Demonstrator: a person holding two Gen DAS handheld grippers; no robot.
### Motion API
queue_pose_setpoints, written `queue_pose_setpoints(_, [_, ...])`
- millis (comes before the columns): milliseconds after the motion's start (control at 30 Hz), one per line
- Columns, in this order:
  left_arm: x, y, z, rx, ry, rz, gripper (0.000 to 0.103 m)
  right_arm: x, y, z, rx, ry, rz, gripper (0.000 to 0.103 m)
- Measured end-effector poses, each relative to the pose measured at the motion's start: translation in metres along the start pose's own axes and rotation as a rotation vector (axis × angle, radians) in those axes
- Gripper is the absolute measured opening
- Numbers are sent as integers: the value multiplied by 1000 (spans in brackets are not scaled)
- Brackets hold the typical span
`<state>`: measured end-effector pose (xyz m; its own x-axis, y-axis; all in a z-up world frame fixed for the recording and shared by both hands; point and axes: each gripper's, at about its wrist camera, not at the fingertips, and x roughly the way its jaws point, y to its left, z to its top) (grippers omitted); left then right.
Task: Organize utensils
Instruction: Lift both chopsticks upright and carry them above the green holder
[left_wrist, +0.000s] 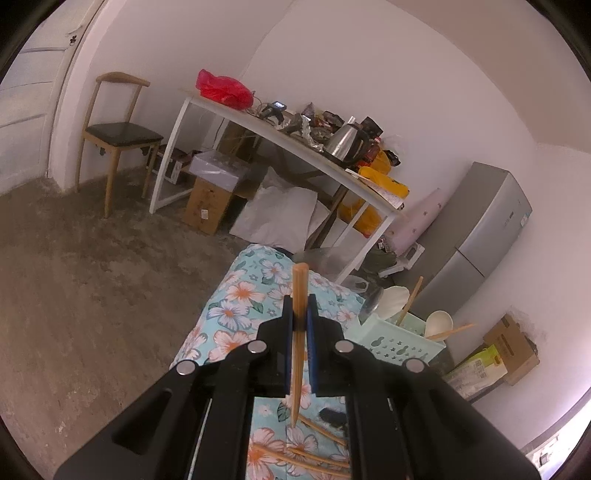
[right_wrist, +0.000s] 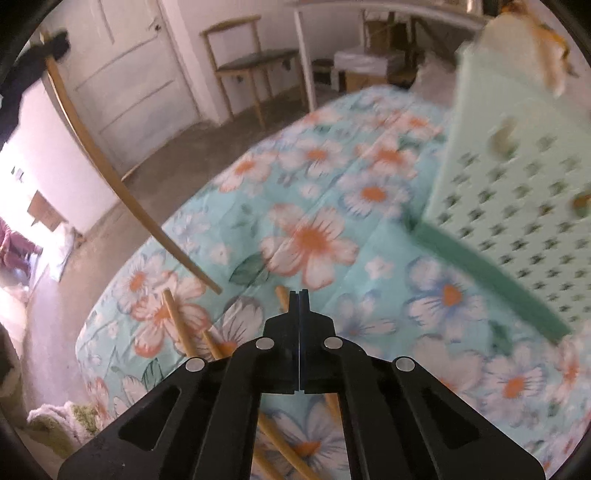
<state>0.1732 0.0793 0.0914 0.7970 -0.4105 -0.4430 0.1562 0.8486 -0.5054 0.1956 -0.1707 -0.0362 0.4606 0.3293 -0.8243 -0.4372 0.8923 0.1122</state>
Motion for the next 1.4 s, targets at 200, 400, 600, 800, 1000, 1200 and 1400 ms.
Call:
queue_pose_setpoints(200, [5, -4, -4, 9, 9, 1, 6, -17, 15, 4, -90, -3, 13, 3])
queue_pose_setpoints(400, [9, 0, -7, 0, 13, 24, 6, 26, 35, -9, -220, 107, -49, 32])
queue_pose_setpoints(600, [5, 7, -9, 4, 1, 45, 6, 40, 18, -7, -135, 110, -24, 10])
queue_pose_setpoints(800, [5, 6, -9, 2, 1, 27, 6, 0, 5, 0, -65, -2, -55, 5])
queue_pose_setpoints(1000, [4, -9, -4, 35, -15, -23, 6, -92, -10, 0, 45, -255, -121, 5])
queue_pose_setpoints(1200, [-2, -39, 21, 86, -81, -156, 6, -183, -29, -24, 209, -507, -208, 5])
queue_pose_setpoints(1400, [4, -91, 54, 144, -186, -325, 6, -230, -38, -61, 383, -644, -207, 5])
